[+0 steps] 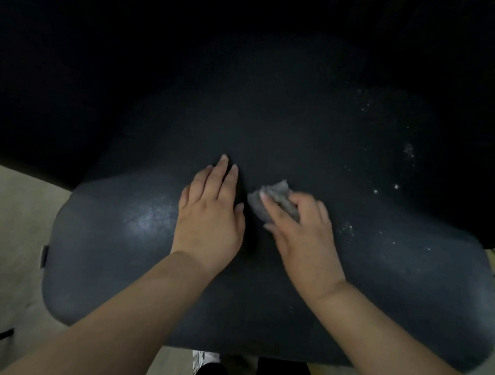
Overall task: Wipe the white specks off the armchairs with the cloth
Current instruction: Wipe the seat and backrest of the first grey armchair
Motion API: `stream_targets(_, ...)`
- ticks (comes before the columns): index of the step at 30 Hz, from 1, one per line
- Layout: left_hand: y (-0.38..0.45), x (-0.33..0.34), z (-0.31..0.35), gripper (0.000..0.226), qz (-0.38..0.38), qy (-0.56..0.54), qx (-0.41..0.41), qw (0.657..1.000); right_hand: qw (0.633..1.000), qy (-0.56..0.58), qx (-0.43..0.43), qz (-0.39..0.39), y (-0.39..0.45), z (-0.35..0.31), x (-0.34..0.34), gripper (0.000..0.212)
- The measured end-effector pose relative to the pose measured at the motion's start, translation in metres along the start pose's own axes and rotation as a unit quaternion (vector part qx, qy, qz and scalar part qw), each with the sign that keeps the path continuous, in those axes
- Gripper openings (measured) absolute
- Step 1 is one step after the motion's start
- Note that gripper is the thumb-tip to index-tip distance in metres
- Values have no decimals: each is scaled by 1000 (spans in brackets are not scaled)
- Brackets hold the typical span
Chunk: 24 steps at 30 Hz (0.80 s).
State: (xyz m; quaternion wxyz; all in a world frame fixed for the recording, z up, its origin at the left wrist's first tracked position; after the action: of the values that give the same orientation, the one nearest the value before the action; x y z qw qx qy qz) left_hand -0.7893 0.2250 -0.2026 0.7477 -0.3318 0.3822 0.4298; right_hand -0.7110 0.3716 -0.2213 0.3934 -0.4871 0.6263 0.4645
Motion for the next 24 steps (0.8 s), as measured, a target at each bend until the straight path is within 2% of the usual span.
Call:
stream_targets(2,-6,0,0,60,-7,13,12,1000,1000,-12,13,12,-17,13,-8,48)
stream_targets(5,-19,0,0,60,-19,18,22,999,994,-35,90,45,-1,39,-10,45)
stream_targets(8,-32,3,0,60,-26,20,38,999,986,-6,155,62,22,29,-3,48)
stream_targets(11,-41,7,0,60,-34,9,42,999,993,-8,109,38,-5,-6,1,52)
stream_targets(14,-46,6,1,60,-36,9,45,998,998,-34,48,17,-55,-8,-6,49)
stream_targets(16,-49,5,2,59,-45,13,50,998,996,-52,66,32,-62,12,-14,48)
stream_targets(20,-53,5,3,60,-55,18,56,997,978,-49,190,66,-28,33,-15,52)
stream_targets(22,-53,4,3,60,-57,17,58,997,981,-38,183,60,-27,11,-9,50)
stream_targets(24,-54,3,2,61,-63,18,62,996,991,-33,123,42,-51,-16,-3,52)
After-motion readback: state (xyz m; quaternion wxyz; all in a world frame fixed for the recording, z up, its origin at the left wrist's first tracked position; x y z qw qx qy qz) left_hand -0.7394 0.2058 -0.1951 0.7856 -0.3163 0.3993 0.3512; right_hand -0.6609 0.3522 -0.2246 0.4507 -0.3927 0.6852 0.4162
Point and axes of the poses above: each hand's wrist, its own y-axis towards the middle knuckle, its own x-axis out of the palm, z = x × y, the point moved 1 cm from there along y, towards the middle knuckle, and after that the axes turned 12 degrees about -y, right-handed, at the moved point
